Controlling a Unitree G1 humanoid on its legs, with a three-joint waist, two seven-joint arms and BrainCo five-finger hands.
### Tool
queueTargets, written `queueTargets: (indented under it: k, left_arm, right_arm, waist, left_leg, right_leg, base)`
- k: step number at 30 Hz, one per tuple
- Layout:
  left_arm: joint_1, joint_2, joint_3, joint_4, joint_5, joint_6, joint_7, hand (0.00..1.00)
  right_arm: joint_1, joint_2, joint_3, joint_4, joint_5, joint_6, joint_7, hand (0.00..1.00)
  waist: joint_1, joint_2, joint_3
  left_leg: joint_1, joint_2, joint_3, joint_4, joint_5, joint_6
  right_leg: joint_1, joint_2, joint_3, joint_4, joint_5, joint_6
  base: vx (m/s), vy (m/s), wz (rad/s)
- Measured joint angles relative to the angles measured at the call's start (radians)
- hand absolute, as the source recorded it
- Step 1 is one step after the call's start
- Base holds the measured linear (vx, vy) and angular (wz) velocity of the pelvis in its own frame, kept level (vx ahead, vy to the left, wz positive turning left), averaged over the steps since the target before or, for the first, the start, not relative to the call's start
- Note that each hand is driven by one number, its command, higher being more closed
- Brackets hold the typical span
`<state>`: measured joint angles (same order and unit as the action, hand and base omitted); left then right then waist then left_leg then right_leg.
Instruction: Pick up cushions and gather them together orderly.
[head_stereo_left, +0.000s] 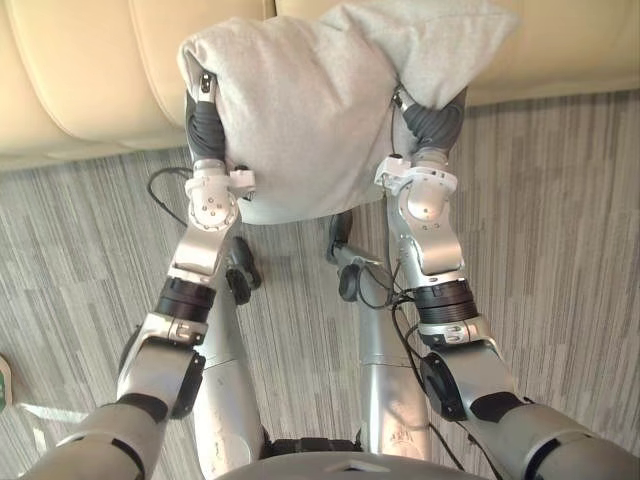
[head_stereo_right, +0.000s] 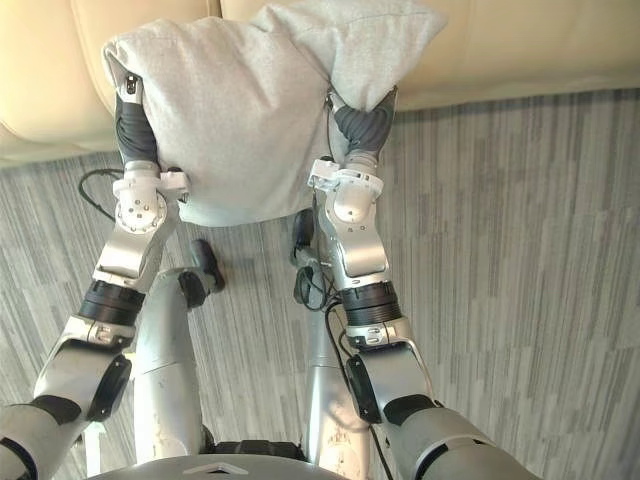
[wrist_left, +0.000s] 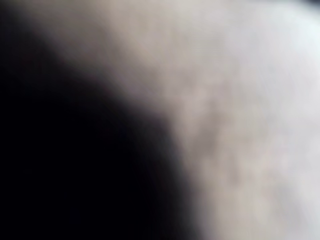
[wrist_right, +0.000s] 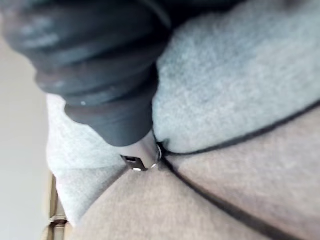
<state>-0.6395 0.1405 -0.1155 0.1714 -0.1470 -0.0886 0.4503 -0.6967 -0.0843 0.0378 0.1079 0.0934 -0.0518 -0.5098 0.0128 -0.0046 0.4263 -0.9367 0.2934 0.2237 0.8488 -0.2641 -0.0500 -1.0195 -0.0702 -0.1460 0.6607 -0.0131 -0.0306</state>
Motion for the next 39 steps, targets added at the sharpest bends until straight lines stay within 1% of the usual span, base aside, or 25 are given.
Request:
queueTargets:
  k: [1, 2, 4, 5, 6, 7, 10, 11, 13, 14, 15, 19, 22, 24, 25, 28, 30, 32, 37, 38, 39]
  left_arm:
    - [0.048, -0.022, -0.001, -0.044, -0.006, -0.010, 0.000, 1.00]
    - [0.062, -0.032, -0.002, -0.059, -0.006, -0.017, 0.000, 1.00]
    - [0.145, -0.057, -0.002, -0.107, -0.007, -0.034, 0.000, 1.00]
    - [0.168, -0.062, -0.003, -0.118, -0.007, -0.037, 0.000, 1.00]
    - [0.232, -0.073, -0.003, -0.157, -0.007, -0.040, -0.002, 1.00]
    - [0.293, -0.080, -0.006, -0.187, -0.006, -0.042, -0.009, 1.00]
    - [0.439, -0.084, -0.018, -0.226, -0.005, -0.043, -0.040, 1.00]
    - [0.507, -0.084, -0.027, -0.253, -0.004, -0.043, -0.048, 1.00]
    - [0.588, -0.084, -0.038, -0.299, -0.004, -0.044, -0.059, 1.00]
    - [0.631, -0.084, -0.045, -0.324, -0.004, -0.047, -0.068, 1.00]
    - [0.666, -0.084, -0.046, -0.339, -0.004, -0.051, -0.080, 1.00]
    - [0.749, -0.088, -0.057, -0.357, -0.004, -0.067, -0.098, 1.00]
    - [0.784, -0.107, -0.058, -0.357, -0.003, -0.067, -0.111, 1.00]
    - [0.815, -0.110, -0.065, -0.354, -0.003, -0.066, -0.122, 1.00]
    - [0.825, -0.111, -0.065, -0.353, -0.003, -0.066, -0.127, 1.00]
    - [0.842, -0.110, -0.066, -0.331, 0.004, -0.065, -0.134, 1.00]
    - [0.842, -0.108, -0.066, -0.310, 0.004, -0.061, -0.136, 1.00]
    - [0.854, -0.106, -0.066, -0.306, 0.009, -0.052, -0.152, 1.00]
    - [0.866, -0.100, -0.066, -0.291, 0.015, -0.048, -0.160, 1.00]
    - [0.866, -0.100, -0.066, -0.286, 0.015, -0.048, -0.165, 1.00]
    - [0.867, -0.101, -0.066, -0.282, 0.015, -0.048, -0.168, 1.00]
  right_arm:
    - [0.056, 0.000, 0.003, -0.035, 0.000, -0.019, 0.013, 1.00]
    - [0.077, 0.000, 0.003, -0.053, 0.001, -0.026, 0.019, 1.00]
    - [0.169, 0.003, 0.030, -0.102, 0.020, -0.055, 0.040, 1.00]
    - [0.195, 0.004, 0.035, -0.111, 0.024, -0.064, 0.052, 1.00]
    - [0.262, 0.007, 0.047, -0.141, 0.038, -0.073, 0.073, 1.00]
    - [0.322, 0.008, 0.066, -0.151, 0.043, -0.078, 0.092, 1.00]
    - [0.491, 0.023, 0.094, -0.183, 0.068, -0.078, 0.150, 1.00]
    - [0.563, 0.030, 0.111, -0.208, 0.071, -0.078, 0.166, 1.00]
    - [0.654, 0.037, 0.123, -0.264, 0.074, -0.078, 0.195, 1.00]
    - [0.696, 0.037, 0.128, -0.295, 0.074, -0.078, 0.208, 1.00]
    - [0.725, 0.037, 0.133, -0.317, 0.074, -0.078, 0.218, 1.00]
    - [0.800, 0.037, 0.143, -0.377, 0.050, -0.078, 0.241, 1.00]
    - [0.815, 0.037, 0.142, -0.376, 0.016, -0.077, 0.241, 1.00]
    - [0.825, 0.037, 0.140, -0.374, 0.000, -0.077, 0.244, 1.00]
    - [0.830, 0.037, 0.138, -0.371, -0.013, -0.077, 0.245, 1.00]
    - [0.851, 0.037, 0.137, -0.354, -0.022, -0.075, 0.253, 1.00]
    - [0.848, 0.038, 0.130, -0.322, -0.022, -0.075, 0.267, 1.00]
    - [0.849, 0.038, 0.115, -0.284, -0.023, -0.075, 0.283, 1.00]
    - [0.854, 0.038, 0.114, -0.274, -0.023, -0.073, 0.287, 1.00]
    - [0.855, 0.037, 0.113, -0.274, -0.024, -0.073, 0.287, 1.00]
    - [0.856, 0.037, 0.113, -0.274, -0.026, -0.073, 0.287, 1.00]
  waist:
    - [0.000, 0.000, -0.046]
    - [0.001, 0.000, -0.046]
    - [-0.001, -0.001, -0.048]
    - [-0.001, 0.000, -0.050]
    - [-0.001, -0.001, -0.054]
    - [-0.004, -0.002, -0.073]
    - [-0.002, -0.002, -0.140]
    - [-0.002, -0.001, -0.173]
    - [0.002, 0.001, -0.209]
    - [0.003, 0.000, -0.242]
    - [0.002, -0.002, -0.276]
    - [-0.002, -0.001, -0.357]
    - [-0.005, -0.003, -0.375]
    - [-0.010, -0.005, -0.394]
    - [-0.011, -0.005, -0.394]
    - [-0.013, -0.010, -0.402]
    - [-0.012, -0.016, -0.410]
    - [-0.013, -0.018, -0.413]
    - [-0.014, -0.019, -0.412]
    - [-0.015, -0.018, -0.412]
    - [-0.013, -0.009, -0.404]
  left_leg:
    - [0.023, -0.004, 0.001, -0.022, 0.000, -0.001]
    - [0.052, -0.005, 0.002, -0.033, -0.001, -0.003]
    - [0.184, -0.017, 0.013, -0.081, -0.001, -0.005]
    - [0.216, -0.021, 0.019, -0.096, -0.001, -0.005]
    - [0.289, -0.033, 0.029, -0.128, -0.001, -0.005]
    - [0.342, -0.038, 0.036, -0.159, -0.002, -0.007]
    - [0.470, -0.048, 0.057, -0.232, 0.001, -0.013]
    - [0.527, -0.052, 0.071, -0.269, 0.003, -0.017]
    - [0.607, -0.060, 0.084, -0.324, 0.009, -0.024]
    - [0.640, -0.065, 0.090, -0.353, 0.014, -0.028]
    - [0.668, -0.070, 0.099, -0.386, 0.023, -0.032]
    - [0.794, -0.105, 0.110, -0.543, 0.078, -0.039]
    - [0.846, -0.117, 0.109, -0.610, 0.101, -0.043]
    - [0.864, -0.133, 0.100, -0.656, 0.121, -0.035]
    - [0.876, -0.139, 0.099, -0.669, 0.126, -0.033]
    - [0.914, -0.161, 0.076, -0.698, 0.133, -0.028]
    - [0.919, -0.172, 0.072, -0.698, 0.134, -0.027]
    - [0.921, -0.180, 0.064, -0.698, 0.135, -0.025]
    - [0.899, -0.178, 0.050, -0.674, 0.133, -0.020]
    - [0.878, -0.169, 0.047, -0.644, 0.122, -0.022]
    - [0.840, -0.143, 0.043, -0.581, 0.089, -0.028]
  right_leg:
    - [0.024, 0.000, -0.003, -0.019, -0.009, 0.003]
    - [0.052, -0.001, -0.005, -0.024, -0.013, 0.004]
    - [0.174, -0.002, -0.006, -0.055, -0.018, 0.008]
    - [0.201, -0.004, -0.005, -0.065, -0.022, 0.011]
    - [0.265, -0.009, -0.005, -0.088, -0.029, 0.018]
    - [0.317, -0.009, -0.005, -0.112, -0.033, 0.023]
    - [0.440, -0.004, -0.004, -0.184, -0.030, 0.030]
    - [0.493, 0.002, -0.002, -0.219, -0.028, 0.034]
    - [0.567, 0.005, 0.000, -0.268, -0.022, 0.041]
    - [0.598, 0.005, 0.000, -0.295, -0.018, 0.043]
    - [0.621, 0.005, 0.001, -0.321, -0.013, 0.045]
    - [0.732, 0.008, -0.003, -0.438, 0.018, 0.051]
    - [0.793, 0.016, -0.003, -0.506, 0.046, 0.052]
    - [0.831, 0.022, -0.003, -0.581, 0.081, 0.057]
    - [0.852, 0.022, -0.003, -0.609, 0.095, 0.058]
    - [0.927, 0.017, -0.003, -0.707, 0.140, 0.066]
    - [0.947, 0.010, -0.001, -0.742, 0.160, 0.069]
    - [0.950, 0.004, 0.001, -0.742, 0.162, 0.070]
    - [0.946, 0.001, -0.003, -0.742, 0.158, 0.065]
    - [0.938, 0.005, -0.005, -0.742, 0.158, 0.065]
    - [0.934, 0.021, -0.005, -0.741, 0.158, 0.064]
  base:
    - [0.07, -0.029, 0.06]
    - [0.12, -0.025, 0.08]
    - [0.15, -0.013, 0.05]
    - [0.12, -0.004, 0.03]
    - [0.10, 0.005, 0.02]
    - [0.12, 0.017, 0.00]
    - [0.15, 0.031, -0.05]
    - [0.18, 0.027, -0.09]
    - [0.15, 0.027, -0.08]
    - [0.19, 0.045, -0.06]
    - [0.16, 0.034, -0.05]
    - [0.14, 0.009, 0.02]
    - [0.12, 0.016, 0.07]
    - [0.05, 0.022, 0.11]
    - [0.04, 0.040, 0.05]
    - [0.01, 0.060, 0.08]
    - [-0.04, 0.058, 0.04]
    - [-0.06, 0.045, 0.02]
    - [-0.08, -0.002, 0.04]
    - [-0.12, -0.041, 0.06]
    - [-0.09, -0.032, -0.03]
